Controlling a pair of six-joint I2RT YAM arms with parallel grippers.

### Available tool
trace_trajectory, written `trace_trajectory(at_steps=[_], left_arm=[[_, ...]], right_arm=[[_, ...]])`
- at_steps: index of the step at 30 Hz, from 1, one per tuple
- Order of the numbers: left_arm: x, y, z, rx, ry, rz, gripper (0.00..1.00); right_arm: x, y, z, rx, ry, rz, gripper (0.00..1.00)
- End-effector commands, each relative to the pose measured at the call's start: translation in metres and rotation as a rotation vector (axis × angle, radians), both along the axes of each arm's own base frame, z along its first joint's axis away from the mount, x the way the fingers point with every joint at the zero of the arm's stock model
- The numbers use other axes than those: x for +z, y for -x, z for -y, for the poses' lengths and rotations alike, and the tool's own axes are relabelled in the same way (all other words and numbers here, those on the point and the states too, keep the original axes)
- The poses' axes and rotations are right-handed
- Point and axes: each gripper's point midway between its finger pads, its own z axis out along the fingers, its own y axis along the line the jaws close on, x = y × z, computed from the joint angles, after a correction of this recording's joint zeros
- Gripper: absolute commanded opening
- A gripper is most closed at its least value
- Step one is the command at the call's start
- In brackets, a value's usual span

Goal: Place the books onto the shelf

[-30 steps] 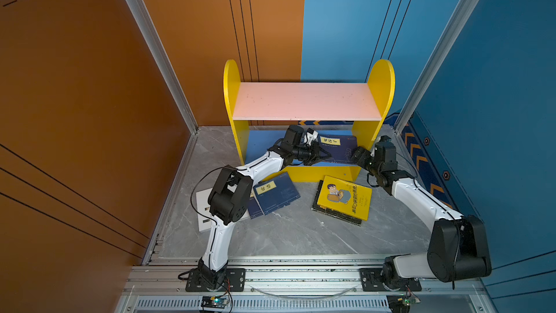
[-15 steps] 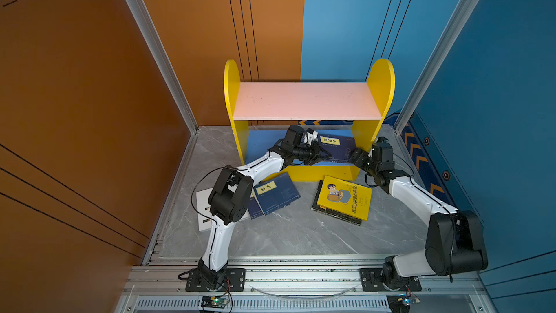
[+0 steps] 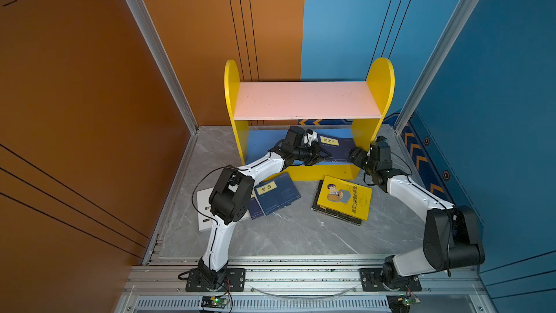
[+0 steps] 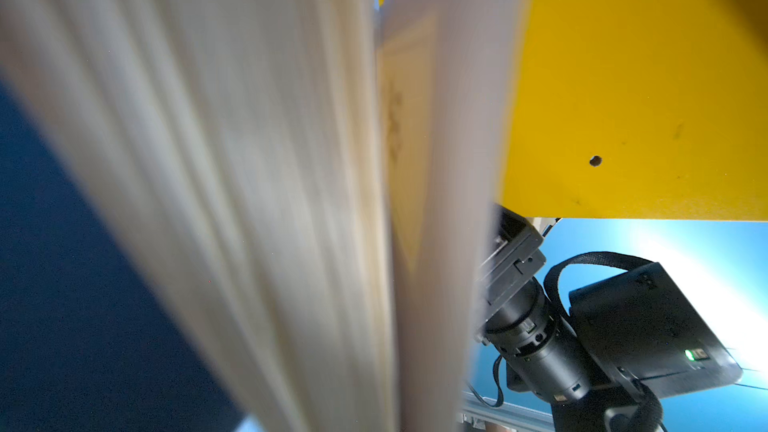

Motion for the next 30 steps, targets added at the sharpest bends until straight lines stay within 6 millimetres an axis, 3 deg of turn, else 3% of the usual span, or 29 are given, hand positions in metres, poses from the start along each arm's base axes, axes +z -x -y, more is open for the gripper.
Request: trace_trajectory(at_steps=[1, 8, 15, 20, 24, 26, 30], left_arm=[[-0.011, -0.008, -0.002, 0.061, -0.028, 0.013, 0.02], [-0.003, -0.012, -0.015, 0.115, -0.046, 0.014, 0.47], [-0.011, -0.02, -0.054, 0.225, -0.149, 0.007, 0.78], [-0.017, -0.016, -0.072, 0.265, -0.22, 0.02, 0.83], [-0.022, -0.01, -0.072, 0.255, -0.277, 0.043, 0.82], [-0.02, -0.009, -0.068, 0.247, -0.274, 0.057, 0.8], [-0.019, -0.01, -0.061, 0.243, -0.285, 0.07, 0.79]], right_arm=[[-0.036, 0.006, 0.006, -0.027, 0.063, -0.11, 0.82], [-0.053, 0.008, 0.005, -0.048, 0.085, -0.145, 0.77], [-0.048, 0.01, 0.004, -0.058, 0.098, -0.134, 0.76], [-0.031, 0.012, 0.002, -0.057, 0.097, -0.1, 0.77], [-0.011, 0.013, -0.001, -0.045, 0.09, -0.052, 0.82], [0.002, 0.012, -0.005, -0.019, 0.087, -0.024, 0.9], [0.02, 0.014, -0.006, 0.0, 0.096, 0.01, 0.9]])
